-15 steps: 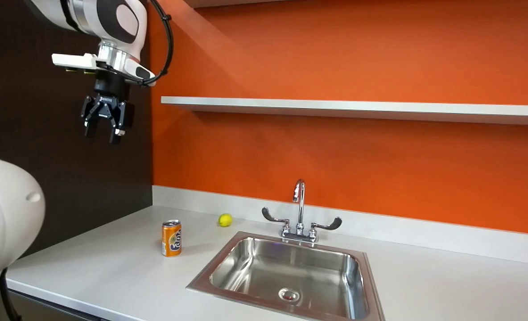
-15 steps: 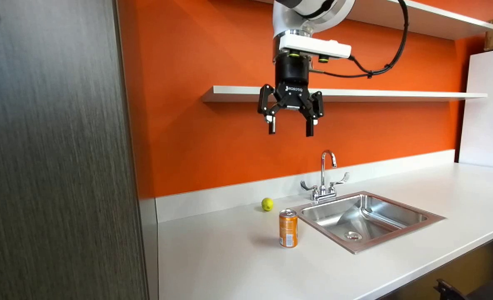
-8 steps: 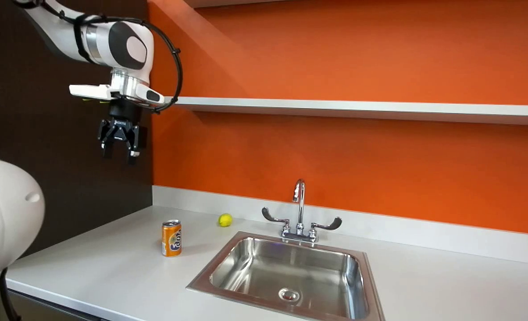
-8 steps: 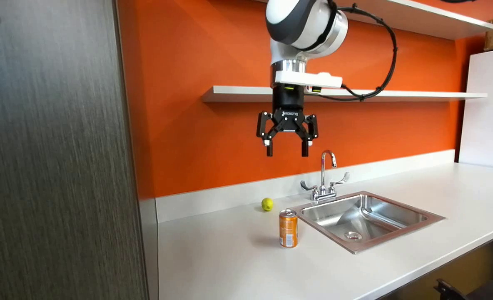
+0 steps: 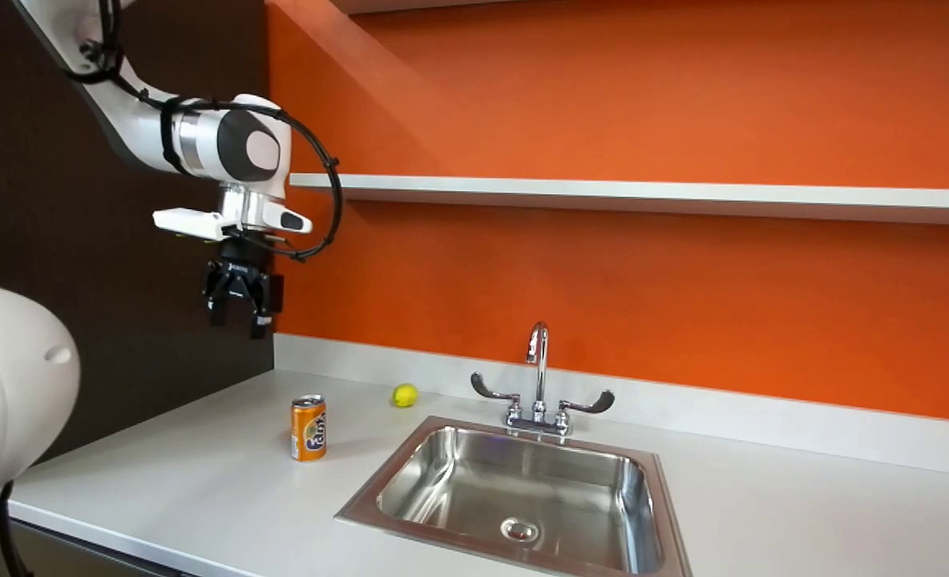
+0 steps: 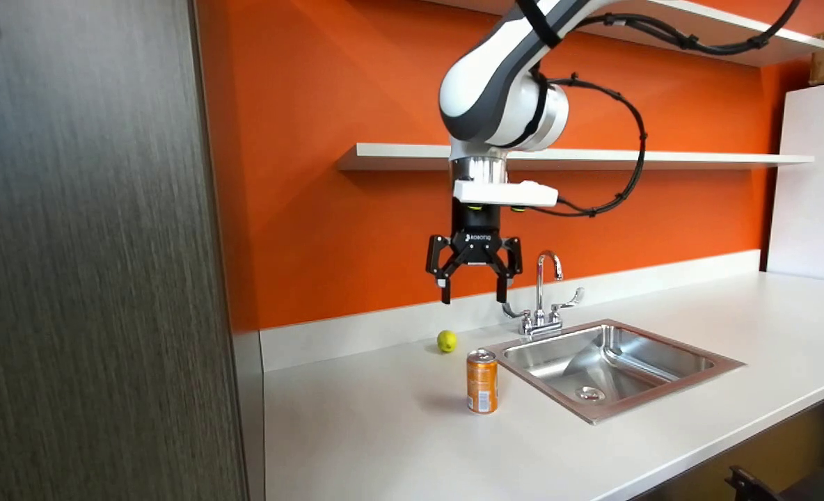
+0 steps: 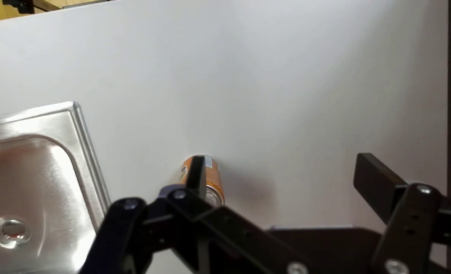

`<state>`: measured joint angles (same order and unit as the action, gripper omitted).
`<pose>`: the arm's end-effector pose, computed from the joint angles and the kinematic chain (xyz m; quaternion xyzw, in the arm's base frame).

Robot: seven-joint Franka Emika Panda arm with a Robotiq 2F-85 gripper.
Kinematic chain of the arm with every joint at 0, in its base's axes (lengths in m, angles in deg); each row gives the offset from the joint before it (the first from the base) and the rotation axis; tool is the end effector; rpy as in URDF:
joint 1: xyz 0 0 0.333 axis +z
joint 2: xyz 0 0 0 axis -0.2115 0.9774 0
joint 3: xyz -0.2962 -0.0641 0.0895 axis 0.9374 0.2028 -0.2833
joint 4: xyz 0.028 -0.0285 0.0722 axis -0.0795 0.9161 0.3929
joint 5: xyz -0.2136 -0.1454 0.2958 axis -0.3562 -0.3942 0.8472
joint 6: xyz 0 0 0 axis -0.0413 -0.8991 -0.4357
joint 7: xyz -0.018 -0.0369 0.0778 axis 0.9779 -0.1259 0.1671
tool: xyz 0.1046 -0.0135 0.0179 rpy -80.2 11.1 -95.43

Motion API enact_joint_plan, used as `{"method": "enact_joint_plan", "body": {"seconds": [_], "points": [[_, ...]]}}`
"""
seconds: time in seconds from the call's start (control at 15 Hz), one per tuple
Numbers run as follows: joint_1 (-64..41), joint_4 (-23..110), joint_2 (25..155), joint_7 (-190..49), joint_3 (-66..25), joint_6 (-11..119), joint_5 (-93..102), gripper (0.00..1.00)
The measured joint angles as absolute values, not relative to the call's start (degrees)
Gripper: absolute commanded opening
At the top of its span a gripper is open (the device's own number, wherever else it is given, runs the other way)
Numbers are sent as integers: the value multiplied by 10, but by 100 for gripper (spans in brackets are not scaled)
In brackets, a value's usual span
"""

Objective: Put the orange can in the sink.

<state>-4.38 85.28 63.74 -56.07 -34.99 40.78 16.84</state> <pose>0.4459 0.1589 0.3955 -0.9970 0.0497 0.0416 0.0416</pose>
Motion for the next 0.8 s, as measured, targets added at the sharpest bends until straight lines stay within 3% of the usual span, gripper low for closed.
{"method": "enact_joint_plan", "body": {"seconds": [0.8], "points": [[-45,853,753,-541,-319,510,137,100]]}}
